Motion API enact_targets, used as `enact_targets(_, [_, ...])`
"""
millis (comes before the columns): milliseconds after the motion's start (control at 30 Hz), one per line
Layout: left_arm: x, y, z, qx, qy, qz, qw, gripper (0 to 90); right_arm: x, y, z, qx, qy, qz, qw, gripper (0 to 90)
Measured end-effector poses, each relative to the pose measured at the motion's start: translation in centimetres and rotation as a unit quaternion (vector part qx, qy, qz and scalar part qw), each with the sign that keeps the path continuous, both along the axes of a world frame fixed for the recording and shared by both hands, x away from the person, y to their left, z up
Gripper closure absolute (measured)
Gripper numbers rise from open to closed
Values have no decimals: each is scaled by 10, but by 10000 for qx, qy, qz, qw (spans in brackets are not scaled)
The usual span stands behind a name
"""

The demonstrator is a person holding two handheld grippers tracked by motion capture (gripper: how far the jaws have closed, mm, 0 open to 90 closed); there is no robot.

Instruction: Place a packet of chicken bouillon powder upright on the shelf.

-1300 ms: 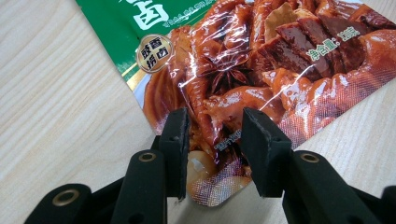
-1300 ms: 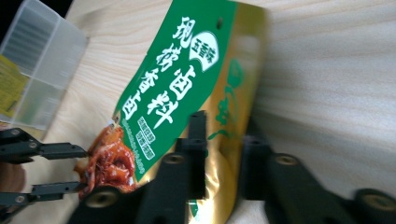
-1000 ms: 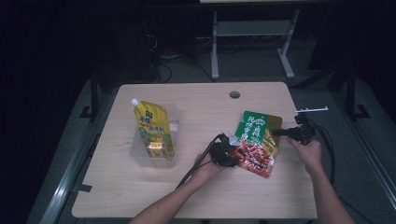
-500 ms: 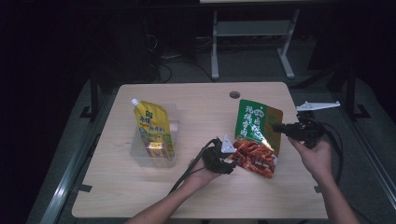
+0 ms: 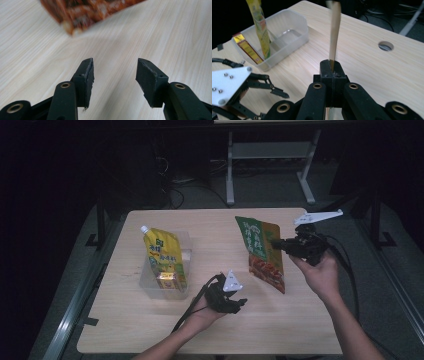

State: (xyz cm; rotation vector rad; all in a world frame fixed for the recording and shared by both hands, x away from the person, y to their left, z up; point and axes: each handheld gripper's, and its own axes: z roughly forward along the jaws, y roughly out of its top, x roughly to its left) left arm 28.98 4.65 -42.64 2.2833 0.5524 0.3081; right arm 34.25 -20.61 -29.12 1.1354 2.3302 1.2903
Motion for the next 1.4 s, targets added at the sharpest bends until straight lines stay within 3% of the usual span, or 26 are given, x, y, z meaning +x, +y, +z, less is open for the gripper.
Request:
enact_targets(167, [-1, 11, 0, -43, -44, 54, 10000, 467, 8, 20, 12, -95, -139, 80, 9998, 900])
enact_targets(500, [-8, 27, 5, -111, -85, 40, 9999, 444, 23, 63, 42, 57, -356, 434, 9984, 900])
enact_targets(633, [-12, 33, 6, -168, -25, 3, 9999, 423, 32, 88, 52, -9, -505, 591, 9970, 900])
enact_targets(800, [-15, 41, 7, -226, 4, -23, 9997, 402, 42, 112, 58, -22, -571, 711, 9958, 900])
enact_targets(1033, [-23, 57, 14, -465, -3, 62, 9989, 394, 60, 136, 63, 132, -632, 859, 9942, 900])
enact_targets(1100, [-24, 61, 16, -389, -79, 45, 9992, 393, 65, 144, 66, 165, -661, 865, 9939, 900])
enact_targets(1400, [-27, 72, 9, -364, -6, 94, 9993, 391, 87, 186, 62, 194, -628, 1032, 9925, 900])
